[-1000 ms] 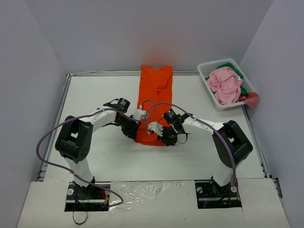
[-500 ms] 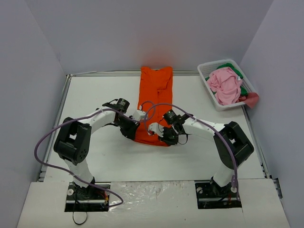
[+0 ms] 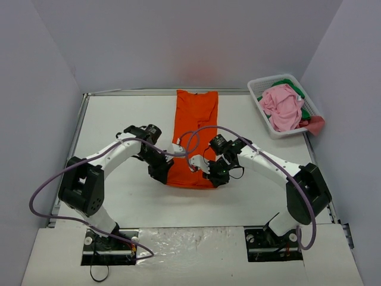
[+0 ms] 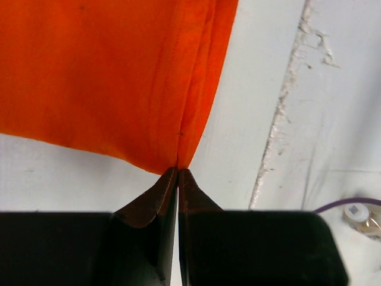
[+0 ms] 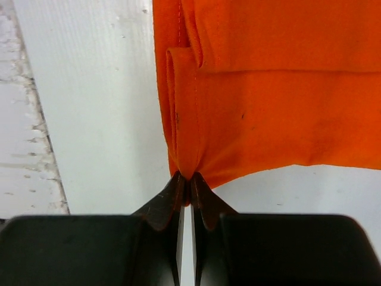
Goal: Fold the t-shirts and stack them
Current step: Fold the folded rectangular tshirt in 1/3 of the way
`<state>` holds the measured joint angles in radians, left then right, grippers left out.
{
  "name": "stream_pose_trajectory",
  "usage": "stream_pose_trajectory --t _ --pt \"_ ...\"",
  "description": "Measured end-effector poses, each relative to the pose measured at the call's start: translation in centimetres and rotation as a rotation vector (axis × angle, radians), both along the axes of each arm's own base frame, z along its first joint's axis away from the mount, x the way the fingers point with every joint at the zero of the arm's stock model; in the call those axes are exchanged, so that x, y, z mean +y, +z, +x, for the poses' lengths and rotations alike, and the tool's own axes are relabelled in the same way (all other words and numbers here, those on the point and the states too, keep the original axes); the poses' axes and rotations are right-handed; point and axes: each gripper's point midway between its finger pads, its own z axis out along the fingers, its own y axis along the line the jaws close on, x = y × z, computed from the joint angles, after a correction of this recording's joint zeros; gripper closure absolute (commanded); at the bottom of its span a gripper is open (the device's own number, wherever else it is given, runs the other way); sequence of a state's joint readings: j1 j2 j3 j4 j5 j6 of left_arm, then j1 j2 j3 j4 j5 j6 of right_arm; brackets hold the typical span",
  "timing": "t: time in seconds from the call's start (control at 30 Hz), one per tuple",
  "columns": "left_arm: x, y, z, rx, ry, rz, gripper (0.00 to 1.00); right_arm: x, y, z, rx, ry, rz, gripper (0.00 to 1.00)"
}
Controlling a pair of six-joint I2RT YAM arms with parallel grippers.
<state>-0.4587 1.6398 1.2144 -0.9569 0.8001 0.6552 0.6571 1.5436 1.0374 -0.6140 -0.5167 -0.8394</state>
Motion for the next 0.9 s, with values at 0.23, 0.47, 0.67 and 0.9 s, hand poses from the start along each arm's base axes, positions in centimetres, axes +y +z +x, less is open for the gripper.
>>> stream_pose_trajectory --t 0.23,0.47,0.67,0.9 --pt "-0.2 0.5 -3.5 0.067 -0.108 0.016 0.98 -0.4 0.8 -1.7 0.068 0.043 0.003 1.0" --pt "0.0 2.3 -5.1 0.09 -0.148 -0.026 0.98 -0.4 2.3 -2.6 0.095 0.065 0.052 1.0" --pt "-0.1 3.4 -5.7 0.076 -0.153 -0.039 0.98 0.0 3.5 -2.2 0.082 0.079 0.076 1.0" --pt "-0.8 4.3 -4.1 0.033 -0.109 -0.034 0.98 0.3 4.5 -0.9 0.057 0.065 0.08 1.0"
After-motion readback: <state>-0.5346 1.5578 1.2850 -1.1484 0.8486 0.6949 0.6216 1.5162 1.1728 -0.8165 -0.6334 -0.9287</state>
